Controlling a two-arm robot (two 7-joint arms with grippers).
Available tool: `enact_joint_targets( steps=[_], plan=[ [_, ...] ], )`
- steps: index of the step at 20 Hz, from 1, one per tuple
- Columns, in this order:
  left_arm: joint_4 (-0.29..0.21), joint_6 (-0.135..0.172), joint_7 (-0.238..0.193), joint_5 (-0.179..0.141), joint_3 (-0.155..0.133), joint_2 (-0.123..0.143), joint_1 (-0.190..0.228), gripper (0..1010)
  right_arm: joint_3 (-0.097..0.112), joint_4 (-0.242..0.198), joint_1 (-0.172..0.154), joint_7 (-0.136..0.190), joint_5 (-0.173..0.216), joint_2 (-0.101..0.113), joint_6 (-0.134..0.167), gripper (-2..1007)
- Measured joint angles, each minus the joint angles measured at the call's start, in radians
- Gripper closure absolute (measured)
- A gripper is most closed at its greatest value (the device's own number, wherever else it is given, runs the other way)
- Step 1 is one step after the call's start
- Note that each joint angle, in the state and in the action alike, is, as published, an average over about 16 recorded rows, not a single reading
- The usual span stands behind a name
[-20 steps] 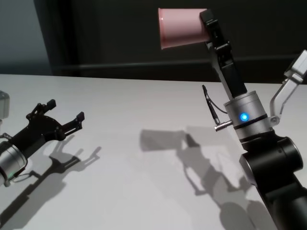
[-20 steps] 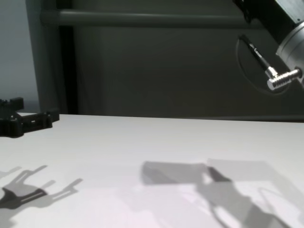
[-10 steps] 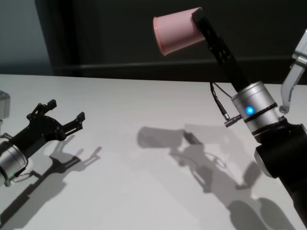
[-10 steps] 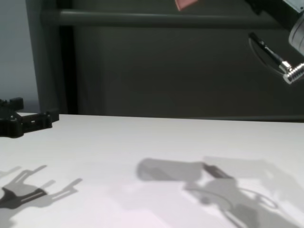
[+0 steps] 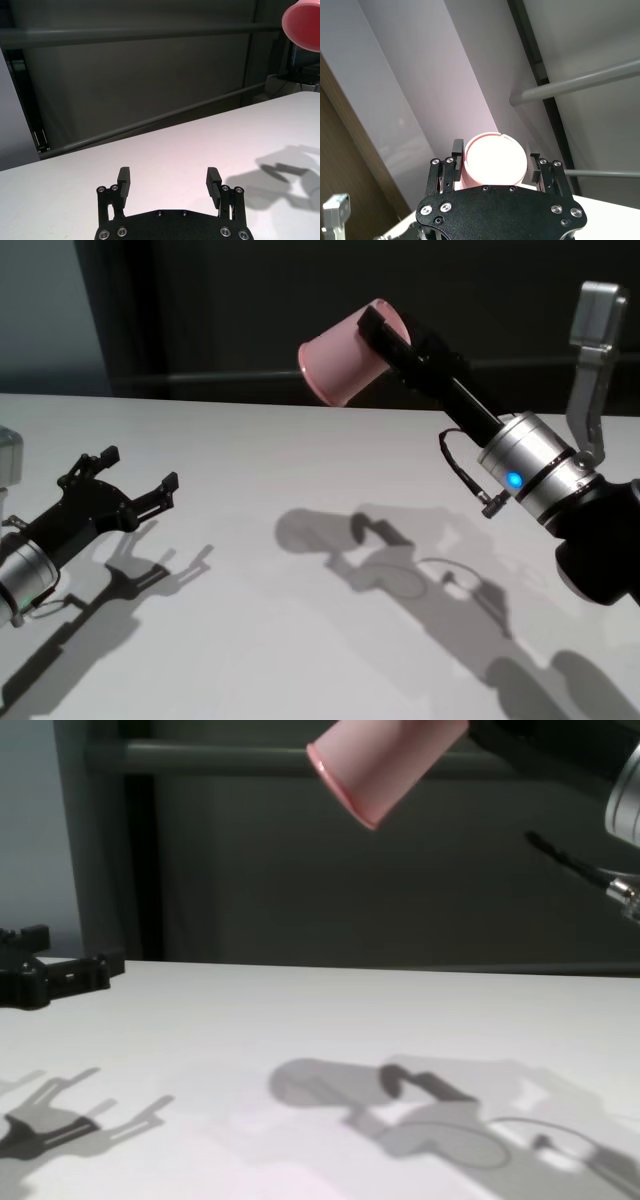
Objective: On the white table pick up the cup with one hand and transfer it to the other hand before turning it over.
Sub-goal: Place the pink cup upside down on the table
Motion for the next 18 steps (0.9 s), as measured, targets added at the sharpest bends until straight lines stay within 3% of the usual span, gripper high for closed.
enact_joint_targets(
  steps=[7, 13, 18],
  plan=[
    [0.0, 0.0, 0.0, 0.0, 0.0, 0.0, 0.0, 7, -0.056, -0.025, 0.033, -0.054, -0.13, 0.074, 0.08, 283],
    [0.0, 0.0, 0.0, 0.0, 0.0, 0.0, 0.0, 7, -0.088, -0.032, 0.047, -0.076, -0.213, 0.109, 0.141, 283],
    [0.0, 0.0, 0.0, 0.0, 0.0, 0.0, 0.0, 7, -0.105, -0.03, 0.05, -0.086, -0.261, 0.124, 0.177, 284]
  ],
)
